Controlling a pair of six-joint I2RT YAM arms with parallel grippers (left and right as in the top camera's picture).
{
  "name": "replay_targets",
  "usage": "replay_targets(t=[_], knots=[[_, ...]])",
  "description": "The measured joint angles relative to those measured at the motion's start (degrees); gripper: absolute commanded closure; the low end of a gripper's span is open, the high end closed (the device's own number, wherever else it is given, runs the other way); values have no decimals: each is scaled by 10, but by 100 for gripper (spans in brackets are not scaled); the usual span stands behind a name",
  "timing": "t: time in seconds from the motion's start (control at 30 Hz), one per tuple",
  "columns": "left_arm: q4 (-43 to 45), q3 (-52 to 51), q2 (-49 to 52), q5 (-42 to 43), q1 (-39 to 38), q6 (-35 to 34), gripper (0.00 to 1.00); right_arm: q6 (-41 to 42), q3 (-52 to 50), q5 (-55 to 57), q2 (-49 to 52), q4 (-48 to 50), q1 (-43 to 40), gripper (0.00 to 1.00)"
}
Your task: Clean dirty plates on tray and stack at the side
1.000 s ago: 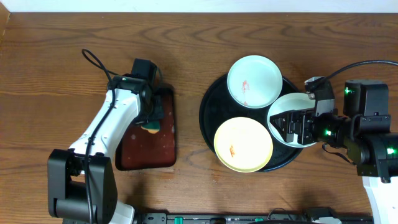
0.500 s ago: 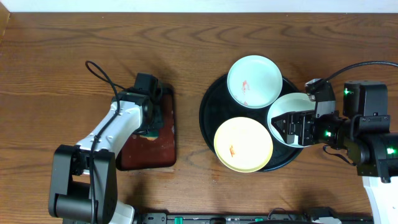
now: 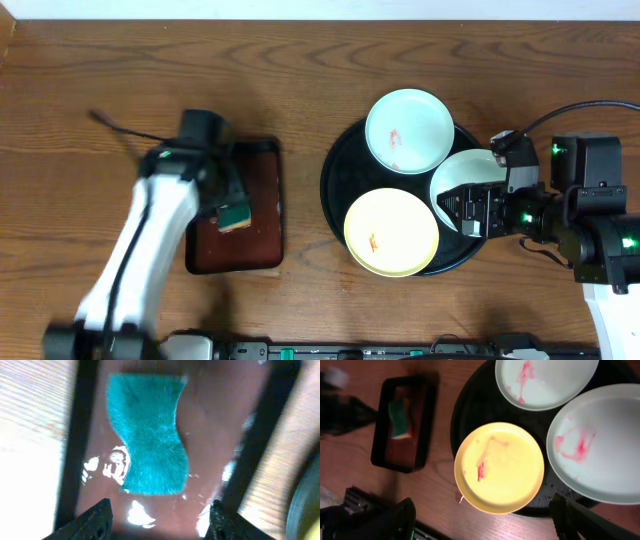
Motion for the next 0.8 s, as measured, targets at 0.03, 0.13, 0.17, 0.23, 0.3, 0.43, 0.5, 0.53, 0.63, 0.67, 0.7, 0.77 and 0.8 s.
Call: replay_targets(t=[0.03,0.13,0.17,0.23,0.3,0.43,0.5,0.53,0.63,0.67,0.7,0.77,0.8], knots=[[-9,2,-23,3,3,-1,32,0,0,0,0,-3,0,15],[-38,6,-102,9,6,-1,30,0,0,1,0,-8,0,14],[-44,6,-120,10,6,-1,29,0,0,1,0,-9,0,14],[-55,6,-158,11,6,-1,29,0,0,1,0,-9,0,14],[-57,6,-186,12,6,-1,29,0,0,1,0,-9,0,14],[-62,6,-224,12,6,1,26,-14,0,4,0,-7,0,15],[-65,6,-233,12,6,9,26,-21,0,15,0,4,0,15],[-64,6,-235,12,6,13,26,-23,0,22,0,9,0,14],[-61,6,-231,12,6,24,26,-26,0,33,0,12,0,13],[-57,6,-226,12,6,27,26,-26,0,36,0,12,0,13],[-51,6,-220,12,6,30,27,-26,0,38,0,10,0,13],[-33,6,-196,14,6,32,29,-26,0,42,1,3,2,15],[-26,6,-180,15,5,34,30,-26,0,42,2,0,3,16]])
